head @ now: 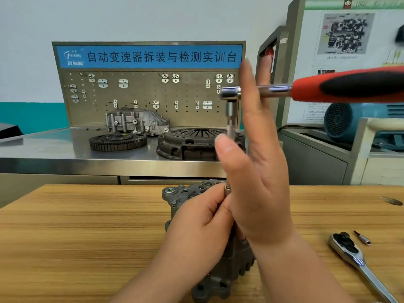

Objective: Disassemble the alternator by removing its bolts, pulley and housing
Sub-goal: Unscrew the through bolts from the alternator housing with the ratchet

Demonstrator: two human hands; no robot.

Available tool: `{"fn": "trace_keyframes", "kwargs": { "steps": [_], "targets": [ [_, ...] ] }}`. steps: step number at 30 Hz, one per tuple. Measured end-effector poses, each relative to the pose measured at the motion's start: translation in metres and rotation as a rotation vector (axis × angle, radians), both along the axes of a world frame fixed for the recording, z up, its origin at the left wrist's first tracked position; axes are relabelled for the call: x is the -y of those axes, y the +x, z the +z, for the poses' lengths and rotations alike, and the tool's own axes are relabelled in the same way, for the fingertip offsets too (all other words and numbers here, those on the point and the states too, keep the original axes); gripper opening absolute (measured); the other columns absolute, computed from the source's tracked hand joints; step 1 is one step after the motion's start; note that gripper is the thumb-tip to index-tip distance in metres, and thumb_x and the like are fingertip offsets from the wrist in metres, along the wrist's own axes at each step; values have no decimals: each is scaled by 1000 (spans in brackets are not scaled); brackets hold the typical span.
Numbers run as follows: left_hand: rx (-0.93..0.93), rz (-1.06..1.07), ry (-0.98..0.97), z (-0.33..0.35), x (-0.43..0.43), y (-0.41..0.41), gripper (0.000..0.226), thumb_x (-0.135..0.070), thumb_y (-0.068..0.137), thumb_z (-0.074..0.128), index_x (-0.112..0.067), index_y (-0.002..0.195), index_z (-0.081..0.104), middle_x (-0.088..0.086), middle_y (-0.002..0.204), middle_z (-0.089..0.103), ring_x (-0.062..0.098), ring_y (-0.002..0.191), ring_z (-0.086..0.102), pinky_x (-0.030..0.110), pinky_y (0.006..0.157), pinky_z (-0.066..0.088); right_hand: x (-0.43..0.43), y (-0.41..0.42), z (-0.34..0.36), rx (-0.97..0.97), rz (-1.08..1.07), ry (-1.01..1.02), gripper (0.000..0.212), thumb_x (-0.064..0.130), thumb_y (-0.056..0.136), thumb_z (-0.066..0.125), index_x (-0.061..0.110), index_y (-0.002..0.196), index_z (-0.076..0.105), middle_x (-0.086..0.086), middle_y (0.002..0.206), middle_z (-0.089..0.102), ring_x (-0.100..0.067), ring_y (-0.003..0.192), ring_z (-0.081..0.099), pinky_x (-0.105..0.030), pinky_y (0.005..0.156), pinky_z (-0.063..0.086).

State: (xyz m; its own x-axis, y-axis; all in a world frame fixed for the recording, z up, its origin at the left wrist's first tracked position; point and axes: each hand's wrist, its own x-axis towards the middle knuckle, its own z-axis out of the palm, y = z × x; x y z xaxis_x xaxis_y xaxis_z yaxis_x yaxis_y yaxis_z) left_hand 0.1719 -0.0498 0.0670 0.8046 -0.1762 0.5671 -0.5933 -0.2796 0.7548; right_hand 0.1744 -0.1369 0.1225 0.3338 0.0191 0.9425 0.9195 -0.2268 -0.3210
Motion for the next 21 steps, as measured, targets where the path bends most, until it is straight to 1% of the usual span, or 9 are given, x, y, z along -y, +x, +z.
{"fn": "trace_keyframes", "kwargs": {
  "steps": [2,5,7,9,10,14,16,18,21],
  "targets": [
    [-2,2,18,-1,0,1,26,-46,79,40,-29,76,58,-17,62,65,-4,58,55,17,55,45,1,0,2,-37,90,26,67,27,86,41,22,150,18,0,163,10,10,142,13,-13,114,17],
    [-22,-79,0,-2,-1,0,46,-60,83,39,-21,86,63,-8,76,71,7,72,64,43,71,55,4,-1,2,-132,262,133,68,29,82,43,40,143,14,13,160,18,6,143,17,-22,119,18],
    [-19,-95,7,-4,-1,-2,54,-65,82,35,-20,92,63,-6,81,71,12,79,66,49,77,53,6,0,2,-156,267,162,68,32,81,44,46,141,16,18,159,22,4,143,21,-32,121,16],
    [3,-64,15,-4,-1,0,43,-61,84,36,-26,89,61,-11,78,70,3,74,64,35,72,55,5,0,1,-136,182,119,65,33,82,43,44,141,19,19,158,22,-3,141,24,-46,122,12],
    [9,-38,7,-3,0,0,37,-56,87,36,-28,85,59,-14,72,69,-2,67,61,23,65,52,4,0,1,-108,127,82,63,33,83,42,40,142,22,15,159,20,-3,144,20,-44,122,10],
    [-4,2,-1,0,1,2,32,-48,88,37,-24,79,57,-15,60,66,-6,56,56,10,56,43,4,-3,4,-73,100,10,58,30,86,39,26,143,34,15,156,19,8,143,14,-10,112,16],
    [0,-13,14,-2,1,3,33,-48,87,38,-23,79,58,-14,64,67,-4,59,58,12,56,44,4,-4,3,-114,216,63,55,31,85,40,30,141,40,18,155,25,10,140,22,-9,110,22],
    [40,-10,46,-5,0,4,32,-50,85,37,-25,80,56,-18,62,65,-4,60,57,12,56,40,7,-3,1,-198,398,229,46,34,83,44,39,126,58,14,149,43,1,137,37,-20,111,33],
    [49,17,88,-6,0,3,34,-60,92,31,-33,88,51,-21,62,66,-3,63,60,13,58,37,16,2,2,-260,469,506,26,28,82,50,26,79,76,-1,104,72,-19,110,65,-30,91,50]
  ]
}}
